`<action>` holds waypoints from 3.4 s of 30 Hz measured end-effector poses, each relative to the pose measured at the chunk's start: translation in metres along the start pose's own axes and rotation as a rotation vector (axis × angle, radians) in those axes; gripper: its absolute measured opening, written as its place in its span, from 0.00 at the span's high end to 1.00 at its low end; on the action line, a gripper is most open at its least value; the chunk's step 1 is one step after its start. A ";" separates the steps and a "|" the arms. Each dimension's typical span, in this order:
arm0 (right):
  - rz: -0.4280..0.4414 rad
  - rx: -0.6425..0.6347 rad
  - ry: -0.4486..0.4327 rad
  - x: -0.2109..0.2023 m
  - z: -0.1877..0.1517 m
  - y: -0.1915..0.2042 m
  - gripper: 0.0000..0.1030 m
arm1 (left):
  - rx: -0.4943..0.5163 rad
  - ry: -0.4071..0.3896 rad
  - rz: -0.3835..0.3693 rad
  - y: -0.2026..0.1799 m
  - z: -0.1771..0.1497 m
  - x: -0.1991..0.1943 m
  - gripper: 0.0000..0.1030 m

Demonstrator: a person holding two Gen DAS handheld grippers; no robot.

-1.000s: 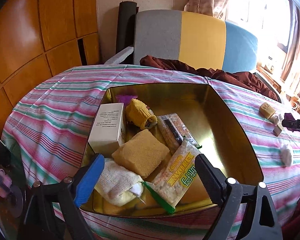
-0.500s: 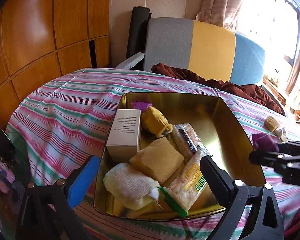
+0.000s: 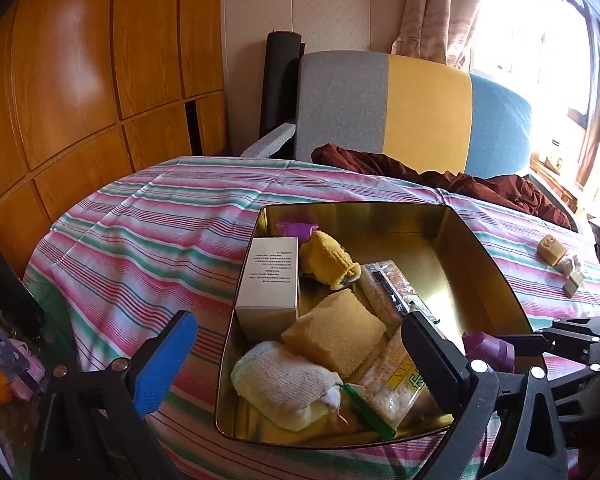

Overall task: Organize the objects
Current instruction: 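Carry the purple packet into the gold tray and open the right gripper, then move both grippers back toward the remaining items on the table, then grasp the wrapped cotton ball with the left gripper while the right grasps the green box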

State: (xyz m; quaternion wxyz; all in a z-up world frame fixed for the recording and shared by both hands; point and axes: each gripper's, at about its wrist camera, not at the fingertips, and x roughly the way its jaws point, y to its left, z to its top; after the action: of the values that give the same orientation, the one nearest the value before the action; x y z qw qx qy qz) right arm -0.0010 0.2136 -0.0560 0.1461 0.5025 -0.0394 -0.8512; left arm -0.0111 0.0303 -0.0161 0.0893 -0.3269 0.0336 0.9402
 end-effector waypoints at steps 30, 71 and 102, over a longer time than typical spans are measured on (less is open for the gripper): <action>-0.268 0.317 -0.210 -0.113 -0.027 -0.168 0.22 | 0.011 0.075 -0.149 -0.037 0.008 -0.003 0.00; -0.236 1.142 -0.439 -0.179 -0.145 -0.350 0.22 | 0.465 0.401 -0.648 -0.403 -0.018 0.075 0.33; -0.344 0.679 -0.145 -0.119 -0.061 -0.314 0.16 | 0.459 0.216 -0.625 -0.358 -0.042 0.088 0.63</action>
State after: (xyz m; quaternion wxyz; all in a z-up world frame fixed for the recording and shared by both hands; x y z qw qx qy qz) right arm 0.0403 0.5522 -0.0533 -0.1769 0.4599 -0.2443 -0.8352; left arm 0.0149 0.3893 -0.1057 0.4378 -0.3897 0.1507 0.7961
